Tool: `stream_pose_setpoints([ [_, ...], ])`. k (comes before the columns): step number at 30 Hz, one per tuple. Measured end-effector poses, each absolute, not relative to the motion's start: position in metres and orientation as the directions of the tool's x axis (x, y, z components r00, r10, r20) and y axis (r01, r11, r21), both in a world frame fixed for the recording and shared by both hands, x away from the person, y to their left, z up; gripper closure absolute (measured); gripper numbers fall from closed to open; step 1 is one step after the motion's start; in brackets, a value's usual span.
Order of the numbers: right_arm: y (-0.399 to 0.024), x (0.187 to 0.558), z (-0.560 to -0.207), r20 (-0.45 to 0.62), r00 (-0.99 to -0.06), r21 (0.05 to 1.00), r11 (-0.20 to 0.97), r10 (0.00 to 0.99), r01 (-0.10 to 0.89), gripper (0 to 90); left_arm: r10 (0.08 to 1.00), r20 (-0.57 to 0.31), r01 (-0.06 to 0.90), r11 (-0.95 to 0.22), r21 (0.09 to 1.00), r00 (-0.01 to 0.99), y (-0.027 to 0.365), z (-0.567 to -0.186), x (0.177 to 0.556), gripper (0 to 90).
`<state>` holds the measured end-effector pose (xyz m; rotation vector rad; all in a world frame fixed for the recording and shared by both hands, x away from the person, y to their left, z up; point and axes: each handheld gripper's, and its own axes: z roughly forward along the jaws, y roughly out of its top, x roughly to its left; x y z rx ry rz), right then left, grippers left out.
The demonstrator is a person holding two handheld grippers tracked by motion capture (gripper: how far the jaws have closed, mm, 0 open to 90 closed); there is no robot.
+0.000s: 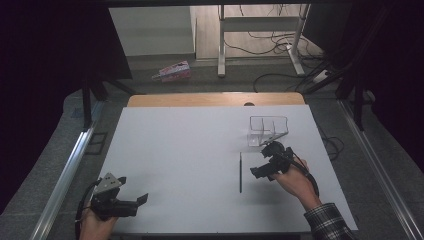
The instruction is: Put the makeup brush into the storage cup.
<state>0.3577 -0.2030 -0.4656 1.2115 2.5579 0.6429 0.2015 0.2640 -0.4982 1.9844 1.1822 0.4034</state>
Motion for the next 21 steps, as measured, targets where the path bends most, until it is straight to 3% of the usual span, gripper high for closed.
stream_pose_setpoints([
  [21,-0.166,0.383,-0.472,-0.007,-0.630,0.456,0.563,0.777,0.689,0.0,0.846,-0.111,0.607,-0.276,0.745,0.521,0.264,-0.499,0.202,1.2],
])
